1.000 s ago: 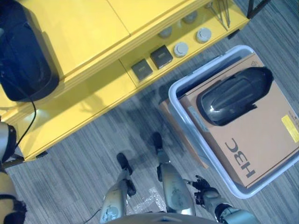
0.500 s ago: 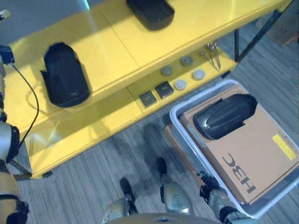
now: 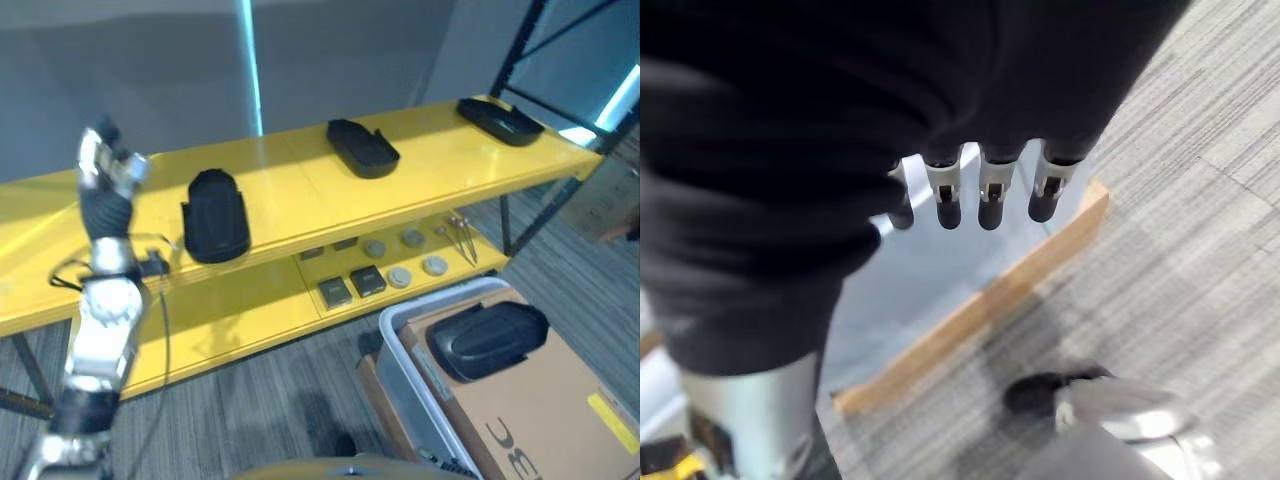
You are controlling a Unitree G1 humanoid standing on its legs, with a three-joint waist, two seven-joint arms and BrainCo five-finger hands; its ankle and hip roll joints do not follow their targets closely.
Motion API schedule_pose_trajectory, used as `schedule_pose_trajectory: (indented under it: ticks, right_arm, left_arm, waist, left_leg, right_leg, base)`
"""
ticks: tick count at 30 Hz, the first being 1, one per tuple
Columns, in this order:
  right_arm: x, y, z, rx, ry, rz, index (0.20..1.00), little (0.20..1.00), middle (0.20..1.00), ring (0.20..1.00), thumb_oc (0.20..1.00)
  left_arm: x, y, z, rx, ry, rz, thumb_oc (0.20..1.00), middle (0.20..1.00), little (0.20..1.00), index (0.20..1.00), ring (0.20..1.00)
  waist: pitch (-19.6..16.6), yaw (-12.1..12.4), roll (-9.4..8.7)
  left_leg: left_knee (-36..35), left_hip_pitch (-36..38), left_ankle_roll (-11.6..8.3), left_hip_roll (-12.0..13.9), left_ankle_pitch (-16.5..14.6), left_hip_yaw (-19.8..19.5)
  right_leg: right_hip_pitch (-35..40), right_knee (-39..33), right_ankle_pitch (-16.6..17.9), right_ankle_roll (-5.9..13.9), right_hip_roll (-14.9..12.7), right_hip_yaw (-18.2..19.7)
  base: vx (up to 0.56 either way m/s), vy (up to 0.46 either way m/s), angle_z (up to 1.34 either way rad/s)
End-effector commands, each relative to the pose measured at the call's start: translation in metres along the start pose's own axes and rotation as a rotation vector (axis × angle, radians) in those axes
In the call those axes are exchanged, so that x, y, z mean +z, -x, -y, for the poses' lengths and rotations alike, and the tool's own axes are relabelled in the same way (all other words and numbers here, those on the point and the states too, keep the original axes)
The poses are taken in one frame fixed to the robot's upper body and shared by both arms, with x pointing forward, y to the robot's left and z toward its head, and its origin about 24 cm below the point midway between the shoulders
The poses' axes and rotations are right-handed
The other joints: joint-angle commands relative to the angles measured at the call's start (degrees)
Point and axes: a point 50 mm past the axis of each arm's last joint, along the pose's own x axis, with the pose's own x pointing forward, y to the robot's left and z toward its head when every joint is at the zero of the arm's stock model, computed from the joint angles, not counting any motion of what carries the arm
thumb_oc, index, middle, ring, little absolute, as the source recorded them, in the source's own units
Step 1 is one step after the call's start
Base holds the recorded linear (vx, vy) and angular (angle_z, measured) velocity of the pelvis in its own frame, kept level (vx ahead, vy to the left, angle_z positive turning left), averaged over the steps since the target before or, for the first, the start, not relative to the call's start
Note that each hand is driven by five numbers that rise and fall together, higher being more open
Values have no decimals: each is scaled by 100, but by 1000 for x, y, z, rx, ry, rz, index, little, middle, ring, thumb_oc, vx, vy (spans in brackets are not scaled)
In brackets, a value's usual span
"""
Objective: Move parts from the plastic box to the shelf.
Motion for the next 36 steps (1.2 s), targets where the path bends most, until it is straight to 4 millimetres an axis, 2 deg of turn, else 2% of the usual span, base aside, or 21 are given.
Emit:
schedule_pose_trajectory:
  ticks: [1,3,4,6,8,9,10,17,26,28,36]
  right_arm:
    - [12,-4,-3,33,88,3,1000,1000,1000,1000,1000]
    - [11,-4,-5,39,99,5,1000,1000,1000,1000,1000]
    - [14,-4,-5,31,105,13,1000,1000,1000,1000,1000]
    - [14,-4,-5,28,101,14,1000,1000,1000,1000,1000]
    - [11,-4,-1,8,53,-1,1000,1000,1000,1000,1000]
    - [11,-4,0,4,64,-2,1000,1000,1000,1000,1000]
    - [13,-5,1,-1,92,3,1000,1000,1000,1000,1000]
    - [20,-5,-1,-12,116,25,1000,1000,1000,1000,1000]
    - [26,-6,-1,-35,120,40,1000,1000,1000,1000,1000]
    - [26,-6,-2,-36,111,43,1000,1000,1000,1000,1000]
    - [31,-7,-4,-41,110,60,1000,1000,1000,1000,1000]
  left_arm:
    - [31,-19,4,-122,16,170,200,200,200,200,200]
    - [24,-10,5,-113,53,128,200,200,200,200,200]
    - [13,0,4,-143,29,55,200,200,200,200,200]
    - [12,2,2,-136,25,46,200,200,200,200,200]
    - [-7,9,3,-135,17,-51,200,200,200,200,200]
    - [-9,7,5,-147,7,-60,200,200,200,200,200]
    - [-20,8,5,-152,-23,-105,200,200,200,200,200]
    - [-45,9,10,-139,-37,-199,200,200,200,200,200]
    - [-51,-12,17,-92,-72,-181,200,200,200,200,200]
    - [-45,-22,21,-66,-65,-135,200,200,200,200,200]
    - [-37,-38,16,22,-68,-77,200,200,200,200,200]
  waist:
    - [141,-153,149]
    - [152,-146,140]
    - [192,-135,140]
    - [194,-133,142]
    - [260,-171,159]
    - [292,-170,172]
    - [421,-212,197]
    - [661,-349,273]
    - [853,-489,292]
    - [906,-512,281]
    - [1021,-549,252]
  left_leg:
    - [12,18,-336,448,-3,-48]
    - [12,10,-331,454,3,-48]
    - [12,-16,-319,455,7,-53]
    - [12,-25,-316,453,6,-50]
    - [12,-73,-306,445,18,-46]
    - [12,-102,-306,443,29,-44]
    - [12,-196,-305,439,71,-36]
    - [12,-525,-348,454,182,177]
    - [12,-856,-398,498,283,299]
    - [12,-931,-402,496,295,281]
    - [12,-1089,-410,492,333,309]
  right_leg:
    - [222,231,-333,528,-522,-32]
    - [216,240,-335,521,-513,-37]
    - [196,243,-334,514,-500,-34]
    - [180,242,-330,513,-497,-29]
    - [102,242,-303,512,-491,22]
    - [67,249,-297,511,-488,24]
    - [-56,263,-262,515,-488,51]
    - [-473,95,-24,545,-481,205]
    - [-869,30,111,569,-465,321]
    - [-943,25,131,565,-462,339]
    - [-1135,20,195,579,-475,379]
  base:
    - [0,0,0]
    - [0,0,0]
    - [0,0,0]
    - [0,0,0]
    - [0,0,0]
    - [-82,10,-2]
    - [-72,8,-2]
    - [-62,10,-14]
    - [-15,-7,-12]
    - [-12,-19,-7]
    - [-1,-1,-3]
